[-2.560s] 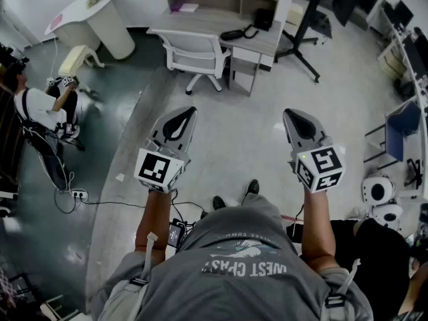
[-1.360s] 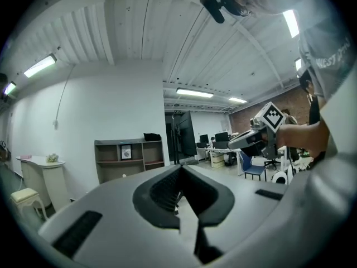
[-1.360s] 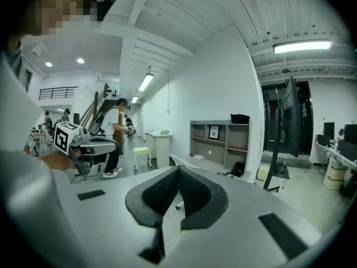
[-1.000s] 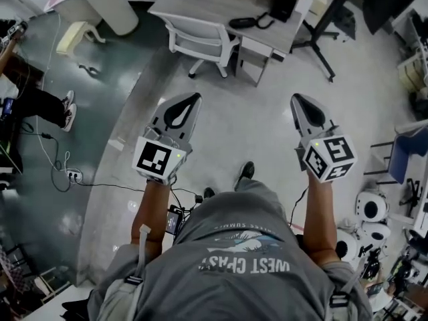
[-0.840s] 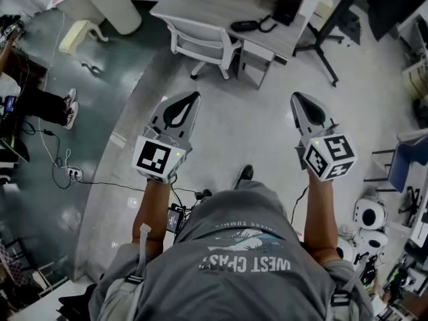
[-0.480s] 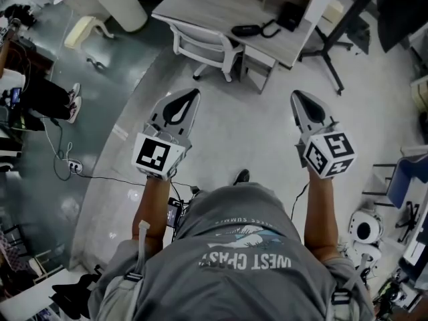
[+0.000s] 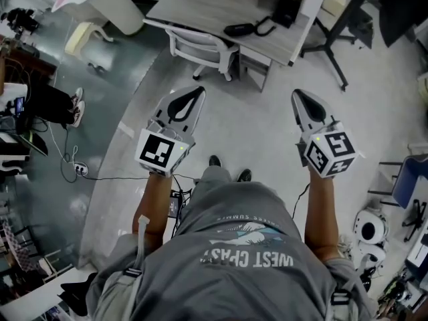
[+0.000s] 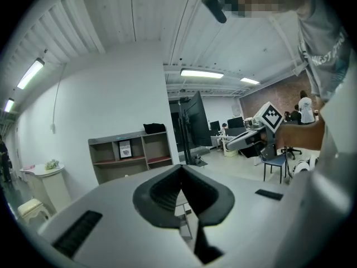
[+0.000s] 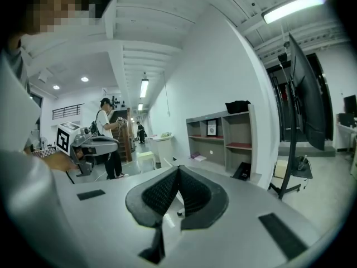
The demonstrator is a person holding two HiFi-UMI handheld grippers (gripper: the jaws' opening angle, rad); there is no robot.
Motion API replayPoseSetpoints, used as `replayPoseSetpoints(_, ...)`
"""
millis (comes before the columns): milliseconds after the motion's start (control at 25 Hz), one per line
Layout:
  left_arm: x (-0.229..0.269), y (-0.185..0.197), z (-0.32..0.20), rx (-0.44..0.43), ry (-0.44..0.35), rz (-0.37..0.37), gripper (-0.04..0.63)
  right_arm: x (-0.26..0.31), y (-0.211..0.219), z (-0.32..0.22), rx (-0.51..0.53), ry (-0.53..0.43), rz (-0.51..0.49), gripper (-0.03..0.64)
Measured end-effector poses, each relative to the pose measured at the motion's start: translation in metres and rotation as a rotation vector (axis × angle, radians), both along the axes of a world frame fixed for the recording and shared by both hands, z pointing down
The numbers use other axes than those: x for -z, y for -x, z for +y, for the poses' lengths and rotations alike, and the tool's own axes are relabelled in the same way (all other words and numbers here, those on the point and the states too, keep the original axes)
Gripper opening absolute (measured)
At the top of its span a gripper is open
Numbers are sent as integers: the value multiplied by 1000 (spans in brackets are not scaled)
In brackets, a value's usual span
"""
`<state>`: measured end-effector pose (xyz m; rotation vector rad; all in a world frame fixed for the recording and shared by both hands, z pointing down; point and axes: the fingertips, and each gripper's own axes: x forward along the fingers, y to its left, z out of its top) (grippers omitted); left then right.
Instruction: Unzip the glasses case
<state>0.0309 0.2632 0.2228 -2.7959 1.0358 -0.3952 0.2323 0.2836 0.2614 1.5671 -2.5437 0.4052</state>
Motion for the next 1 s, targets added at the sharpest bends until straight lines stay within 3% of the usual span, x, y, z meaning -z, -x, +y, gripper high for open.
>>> replayPoseSetpoints(320,-9,-41,-44,-104,14,6,-2,-15,-27,-21,-78,22,-5,11)
replayPoseSetpoints(520,-14,-53,-97,-150,14,28,-2,-24,-36,-57,-124,45,9,11)
replayPoseSetpoints(760,-18,-50,-174,-180,47,73,-2,-29,-27,-123,-153,79,30,11)
replayPoseSetpoints(1000,-26,-32,-245,-197,57,58,-2,-34,-9,-189,-168,102,33,12)
